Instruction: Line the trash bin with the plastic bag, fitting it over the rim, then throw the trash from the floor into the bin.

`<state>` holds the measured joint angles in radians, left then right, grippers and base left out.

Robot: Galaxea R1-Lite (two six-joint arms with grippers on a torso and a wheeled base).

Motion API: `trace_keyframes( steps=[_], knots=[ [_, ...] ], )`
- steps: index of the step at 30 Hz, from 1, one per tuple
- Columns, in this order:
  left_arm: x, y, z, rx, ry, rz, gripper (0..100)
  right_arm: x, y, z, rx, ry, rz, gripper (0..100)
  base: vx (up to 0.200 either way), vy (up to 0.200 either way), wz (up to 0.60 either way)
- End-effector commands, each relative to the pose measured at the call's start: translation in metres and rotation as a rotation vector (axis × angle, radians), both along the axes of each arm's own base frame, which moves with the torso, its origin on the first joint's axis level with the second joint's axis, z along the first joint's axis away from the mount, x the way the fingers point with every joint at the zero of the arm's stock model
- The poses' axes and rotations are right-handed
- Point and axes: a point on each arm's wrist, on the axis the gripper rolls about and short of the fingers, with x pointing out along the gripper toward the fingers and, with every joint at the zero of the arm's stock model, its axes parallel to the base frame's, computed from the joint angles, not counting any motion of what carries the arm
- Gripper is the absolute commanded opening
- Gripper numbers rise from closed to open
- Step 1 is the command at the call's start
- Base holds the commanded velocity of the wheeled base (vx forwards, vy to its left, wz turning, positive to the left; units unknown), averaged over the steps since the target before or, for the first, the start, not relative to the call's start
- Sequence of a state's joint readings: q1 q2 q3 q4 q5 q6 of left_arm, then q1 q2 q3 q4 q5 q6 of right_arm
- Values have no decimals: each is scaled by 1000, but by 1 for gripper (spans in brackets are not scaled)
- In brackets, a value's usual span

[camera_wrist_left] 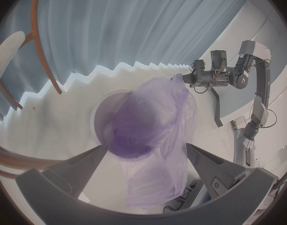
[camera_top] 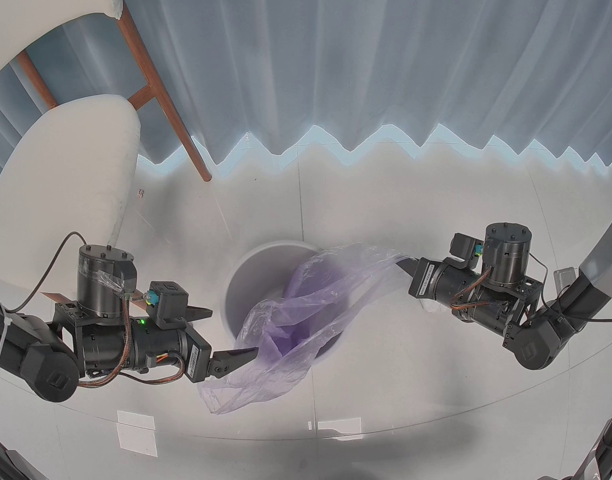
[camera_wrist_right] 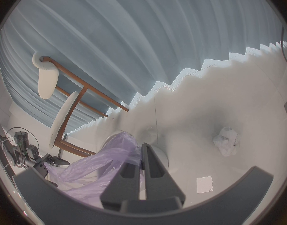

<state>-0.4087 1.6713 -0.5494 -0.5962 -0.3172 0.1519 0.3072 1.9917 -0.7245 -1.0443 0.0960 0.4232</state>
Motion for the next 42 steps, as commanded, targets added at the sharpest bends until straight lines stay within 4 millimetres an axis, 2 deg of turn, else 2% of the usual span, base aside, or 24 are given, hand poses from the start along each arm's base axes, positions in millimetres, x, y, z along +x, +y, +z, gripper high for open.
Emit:
trace_keyframes(
  steps=[1,2,8,13,17,18,19,23,25,29,30,33,37,42],
  knots=[
    [-3,3,-5,6,19,-1,100,-1,0,2,1,-7,1,0,0,0,0],
    [-4,2,-5,6,19,-4,0,-1,1,3,1,-8,2,0,0,0,0],
    [4,-2,-17,21,60,-6,0,-2,4,4,2,-15,12,0,0,0,0],
    [24,-7,-28,-39,44,-51,0,-3,4,7,11,-60,12,0,0,0,0],
    [26,-19,-14,-214,60,-29,0,-6,3,22,30,-97,46,0,0,0,0],
    [26,-19,-14,-214,60,-29,0,-6,3,22,30,-97,46,0,0,0,0],
    [26,-19,-3,-311,86,21,0,-7,0,29,48,-112,115,0,0,0,0],
    [33,-11,13,-365,72,93,0,-1,-5,36,57,-126,150,0,0,0,0],
    [45,-1,24,-380,61,170,0,10,-5,45,55,-110,150,0,0,0,0],
    [56,1,44,-443,80,265,0,25,-9,61,58,-78,176,0,0,0,0],
    [62,0,55,-498,107,300,0,33,-10,70,59,-55,189,0,0,0,0],
    [73,2,64,-528,100,359,0,48,-9,83,56,-28,197,0,0,0,0],
    [93,3,57,-521,82,417,0,78,-7,90,49,-24,204,0,0,0,0],
    [101,2,58,-519,87,438,0,115,-3,91,10,-10,202,0,0,0,0]
  ],
)
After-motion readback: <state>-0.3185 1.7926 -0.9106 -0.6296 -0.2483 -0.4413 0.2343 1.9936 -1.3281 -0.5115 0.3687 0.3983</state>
